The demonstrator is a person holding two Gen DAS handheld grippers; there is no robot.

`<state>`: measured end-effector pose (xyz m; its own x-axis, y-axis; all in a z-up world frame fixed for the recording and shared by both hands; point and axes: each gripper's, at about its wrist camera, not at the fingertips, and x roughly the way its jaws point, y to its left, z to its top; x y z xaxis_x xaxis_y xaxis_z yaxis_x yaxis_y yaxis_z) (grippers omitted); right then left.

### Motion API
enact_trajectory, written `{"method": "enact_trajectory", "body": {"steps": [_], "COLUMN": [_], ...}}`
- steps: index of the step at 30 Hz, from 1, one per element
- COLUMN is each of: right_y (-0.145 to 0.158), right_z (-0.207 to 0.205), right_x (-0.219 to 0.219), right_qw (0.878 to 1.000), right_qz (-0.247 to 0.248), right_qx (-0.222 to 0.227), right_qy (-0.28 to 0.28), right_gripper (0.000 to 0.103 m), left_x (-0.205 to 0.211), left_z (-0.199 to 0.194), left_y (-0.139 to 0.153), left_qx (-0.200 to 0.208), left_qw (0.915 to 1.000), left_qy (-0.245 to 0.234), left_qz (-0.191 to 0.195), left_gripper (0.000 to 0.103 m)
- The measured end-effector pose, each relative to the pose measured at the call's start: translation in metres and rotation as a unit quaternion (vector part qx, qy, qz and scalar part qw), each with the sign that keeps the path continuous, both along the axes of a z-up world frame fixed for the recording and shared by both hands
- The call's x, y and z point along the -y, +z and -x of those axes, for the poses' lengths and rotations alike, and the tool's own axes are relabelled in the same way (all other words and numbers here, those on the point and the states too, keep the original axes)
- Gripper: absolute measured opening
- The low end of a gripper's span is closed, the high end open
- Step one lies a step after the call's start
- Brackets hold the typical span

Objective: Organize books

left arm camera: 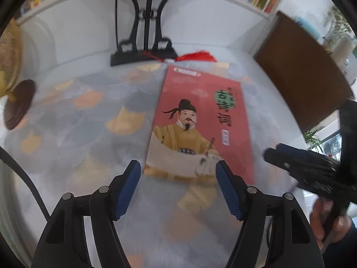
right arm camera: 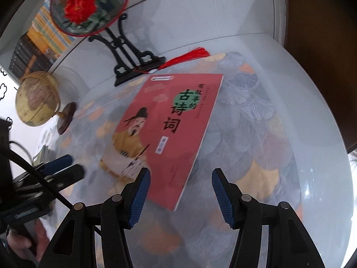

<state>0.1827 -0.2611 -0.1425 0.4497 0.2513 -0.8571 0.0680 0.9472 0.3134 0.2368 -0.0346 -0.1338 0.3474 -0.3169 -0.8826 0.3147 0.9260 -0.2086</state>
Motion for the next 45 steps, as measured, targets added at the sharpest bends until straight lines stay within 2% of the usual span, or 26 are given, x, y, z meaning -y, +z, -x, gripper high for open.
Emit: {"method": "enact_trajectory", "body": {"steps": [2, 9, 14, 16, 21, 26, 31, 36, 39, 42, 45], "right_y": [-0.006, -0.019, -0.03, -0.035, -0.035, -0.036, -0.037, -0.035, -0.035, -0.035, -0.037], "right_z": [-0.005, -0.017, -0.025, -0.026, -0.023, -0.002, 0.04, 0.082, 0.098, 0.099, 0.102], "right_x": [0.001, -0.008, -0.01, -0.011, -0.021, -0.018, -0.022, -0.022, -0.02, -0.016, -0.016], "right_qw": [1.0, 0.999, 0.999, 1.0, 0.998, 0.999, 0.997, 0.994, 0.993, 0.993, 0.994], "right_qz": [0.003, 0.035, 0.036, 0.028, 0.054, 0.047, 0.061, 0.073, 0.071, 0.073, 0.071], "right_qx": [0.0, 0.012, 0.002, -0.004, 0.002, -0.015, -0.026, -0.038, -0.043, -0.05, -0.052], "right_qy": [0.002, 0.011, 0.005, 0.006, 0.019, 0.016, 0.042, 0.075, 0.088, 0.073, 0.07], "right_gripper": [0.055, 0.055, 0.049, 0.043, 0.042, 0.042, 0.043, 0.043, 0.043, 0.043, 0.043], "left_x": [0.002, 0.005, 0.015, 0.02, 0.021, 0.01, 0.008, 0.004, 0.0, 0.0, 0.007], "left_z": [-0.017, -0.04, -0.039, -0.036, -0.027, 0.011, 0.07, 0.116, 0.124, 0.121, 0.12], "left_y": [-0.015, -0.04, -0.043, -0.043, -0.042, -0.04, -0.042, -0.041, -0.043, -0.043, -0.045], "left_qx": [-0.012, -0.035, -0.028, -0.028, -0.032, -0.05, -0.061, -0.08, -0.075, -0.072, -0.062], "left_qw": [0.9999, 0.999, 0.9996, 0.9996, 0.9991, 0.9978, 0.9972, 0.9951, 0.9957, 0.9962, 0.9972], "left_qy": [0.008, 0.028, 0.008, -0.005, -0.021, -0.011, -0.028, -0.039, -0.03, -0.009, -0.012], "left_qz": [-0.001, 0.009, 0.005, 0.006, 0.017, 0.042, 0.031, 0.043, 0.047, 0.048, 0.04], "left_gripper": [0.066, 0.066, 0.067, 0.067, 0.067, 0.067, 0.067, 0.067, 0.067, 0.067, 0.067]}}
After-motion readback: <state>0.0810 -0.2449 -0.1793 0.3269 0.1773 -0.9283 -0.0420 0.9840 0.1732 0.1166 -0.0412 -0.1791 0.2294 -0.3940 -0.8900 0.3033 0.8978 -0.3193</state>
